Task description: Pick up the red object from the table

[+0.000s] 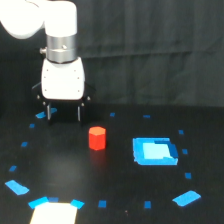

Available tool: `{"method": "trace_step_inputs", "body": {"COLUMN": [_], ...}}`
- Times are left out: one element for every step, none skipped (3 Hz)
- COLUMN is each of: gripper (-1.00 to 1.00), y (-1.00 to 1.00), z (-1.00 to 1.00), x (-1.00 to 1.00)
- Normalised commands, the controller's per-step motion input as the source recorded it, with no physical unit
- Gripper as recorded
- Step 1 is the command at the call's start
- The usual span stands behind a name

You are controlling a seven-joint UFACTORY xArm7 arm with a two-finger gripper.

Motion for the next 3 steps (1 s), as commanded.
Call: {"method": "trace_step_inputs", "body": {"gripper": [1.0,0.92,0.72], "y": [-1.0,-0.93,-1.0], "z": [-0.35,-0.38,-0.41], "x": [1.0,0.97,0.14]}}
